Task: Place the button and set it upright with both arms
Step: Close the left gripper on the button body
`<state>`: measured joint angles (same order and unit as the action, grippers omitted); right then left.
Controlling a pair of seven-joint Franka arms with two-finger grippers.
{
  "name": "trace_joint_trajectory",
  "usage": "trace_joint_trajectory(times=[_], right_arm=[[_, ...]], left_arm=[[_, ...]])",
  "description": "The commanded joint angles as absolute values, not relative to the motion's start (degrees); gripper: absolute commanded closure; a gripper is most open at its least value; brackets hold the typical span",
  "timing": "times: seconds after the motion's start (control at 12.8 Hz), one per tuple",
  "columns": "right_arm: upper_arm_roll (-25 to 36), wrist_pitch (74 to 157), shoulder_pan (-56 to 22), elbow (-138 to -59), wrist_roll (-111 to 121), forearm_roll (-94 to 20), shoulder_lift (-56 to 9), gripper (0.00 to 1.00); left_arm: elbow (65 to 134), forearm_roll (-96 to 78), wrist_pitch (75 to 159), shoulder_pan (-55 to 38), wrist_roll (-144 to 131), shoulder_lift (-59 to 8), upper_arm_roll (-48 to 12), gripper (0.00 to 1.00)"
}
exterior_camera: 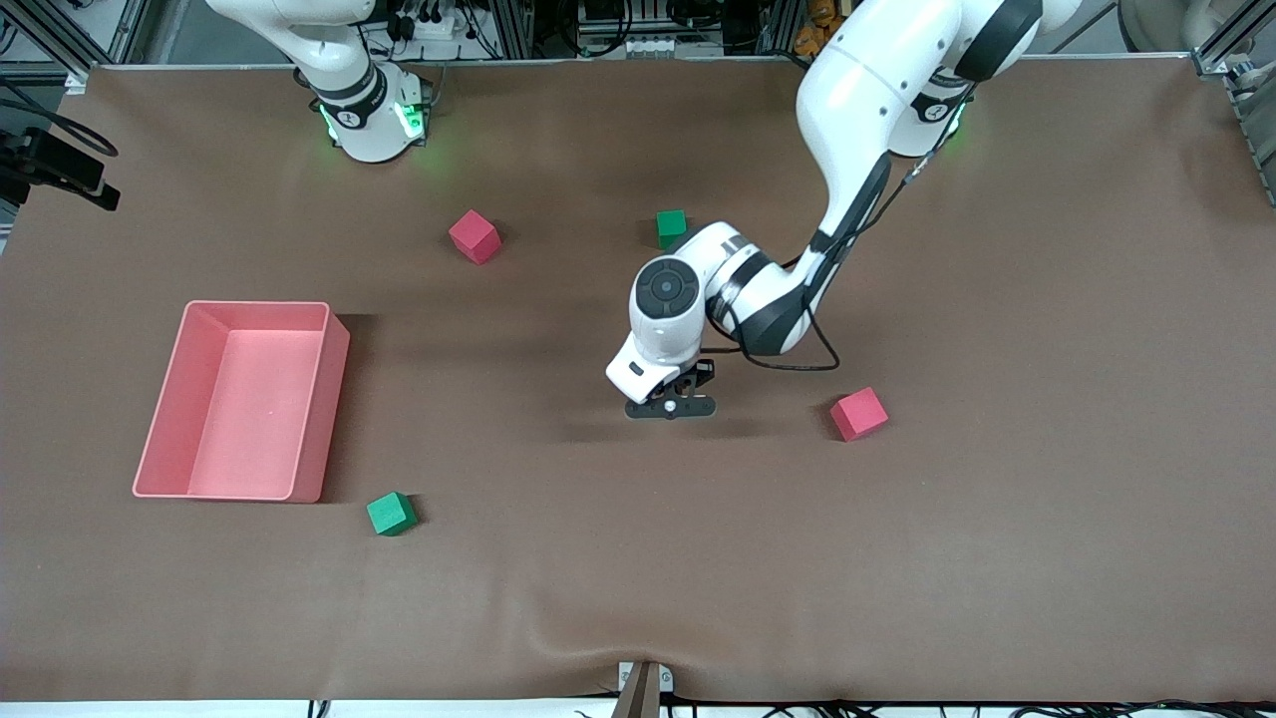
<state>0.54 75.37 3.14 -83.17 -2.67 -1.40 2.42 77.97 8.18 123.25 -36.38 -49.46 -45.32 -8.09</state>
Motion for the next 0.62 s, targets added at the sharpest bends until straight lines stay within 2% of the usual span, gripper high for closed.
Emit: trace_joint_trajectory(times=[0.0,0.39,0.55], right_arm=[[0.62,74.35,2.64,-81.74,-2.46,-0.62,2.02,0.00],[0.88,74.44,2.28,-81.74,3.08,-0.18,2.11,0.00],[1.05,74.36,2.29,-81.74,2.90,-0.26,2.11,0.00]], left_arm=[[78.93,8.00,120.68,-36.82,-57.17,-41.15,-7.65,1.00],[79.01,16.60,119.71,-39.28,-75.12,-37.79,-7.65,1.00],[79.10,27.18,118.40,-41.82,-82.92,-37.62,-7.82,1.00]])
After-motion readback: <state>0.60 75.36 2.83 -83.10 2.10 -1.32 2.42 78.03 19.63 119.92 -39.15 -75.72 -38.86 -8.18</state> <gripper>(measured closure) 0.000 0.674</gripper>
